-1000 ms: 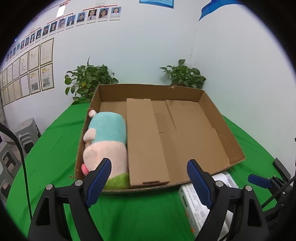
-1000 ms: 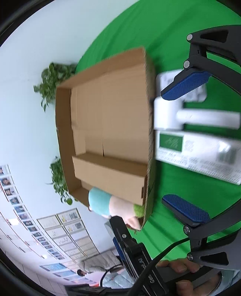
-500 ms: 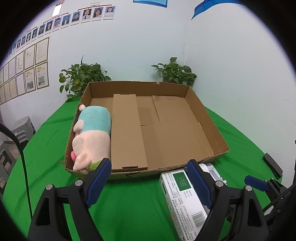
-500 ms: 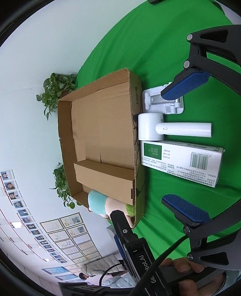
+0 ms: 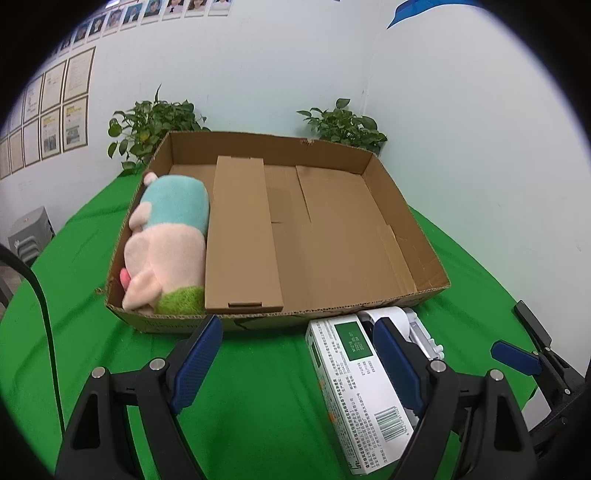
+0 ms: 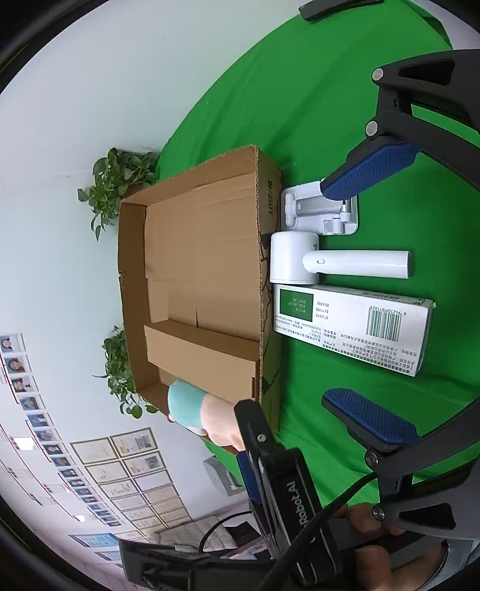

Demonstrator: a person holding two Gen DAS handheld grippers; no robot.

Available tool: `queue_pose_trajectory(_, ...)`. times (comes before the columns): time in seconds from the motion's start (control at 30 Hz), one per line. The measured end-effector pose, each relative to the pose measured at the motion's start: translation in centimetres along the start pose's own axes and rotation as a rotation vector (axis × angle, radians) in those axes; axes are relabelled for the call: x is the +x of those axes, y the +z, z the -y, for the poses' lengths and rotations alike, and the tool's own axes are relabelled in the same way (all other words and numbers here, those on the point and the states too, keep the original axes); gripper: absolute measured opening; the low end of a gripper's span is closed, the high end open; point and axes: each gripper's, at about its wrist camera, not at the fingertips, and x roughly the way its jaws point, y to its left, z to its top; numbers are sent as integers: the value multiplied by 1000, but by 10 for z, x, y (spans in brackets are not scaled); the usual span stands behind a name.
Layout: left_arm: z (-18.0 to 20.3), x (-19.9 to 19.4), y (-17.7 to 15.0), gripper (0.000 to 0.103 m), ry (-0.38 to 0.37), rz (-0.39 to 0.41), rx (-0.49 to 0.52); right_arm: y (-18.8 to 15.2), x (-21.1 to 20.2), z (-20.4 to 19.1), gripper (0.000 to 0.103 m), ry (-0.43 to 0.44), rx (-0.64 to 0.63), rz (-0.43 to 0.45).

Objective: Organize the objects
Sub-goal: 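Grasp the white medicine box with the left tool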

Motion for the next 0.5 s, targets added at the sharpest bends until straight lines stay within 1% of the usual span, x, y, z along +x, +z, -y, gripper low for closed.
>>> queue_pose_trajectory(0.07, -1, 5, -3, 84, -10, -19, -9, -2, 1, 2, 102, 10, -2, -8)
queue_pose_trajectory(0.23, -8, 20, -9, 84, -54, -83, -44, -16, -5, 3, 102, 83, -29, -5)
queue_pose_trajectory(0.3, -11, 29, -11, 84, -93, -119, -68, -25, -6, 2, 102, 124, -38, -9)
queue_pose_trajectory(0.4, -13, 41, -16, 83, -148, -160, -88, -38, -2, -2, 102, 192, -52, -42)
queue_pose_trajectory(0.5, -11, 55, -23, 83, -224, -216, -105, -52, 3, -8, 101, 210, -79, -77)
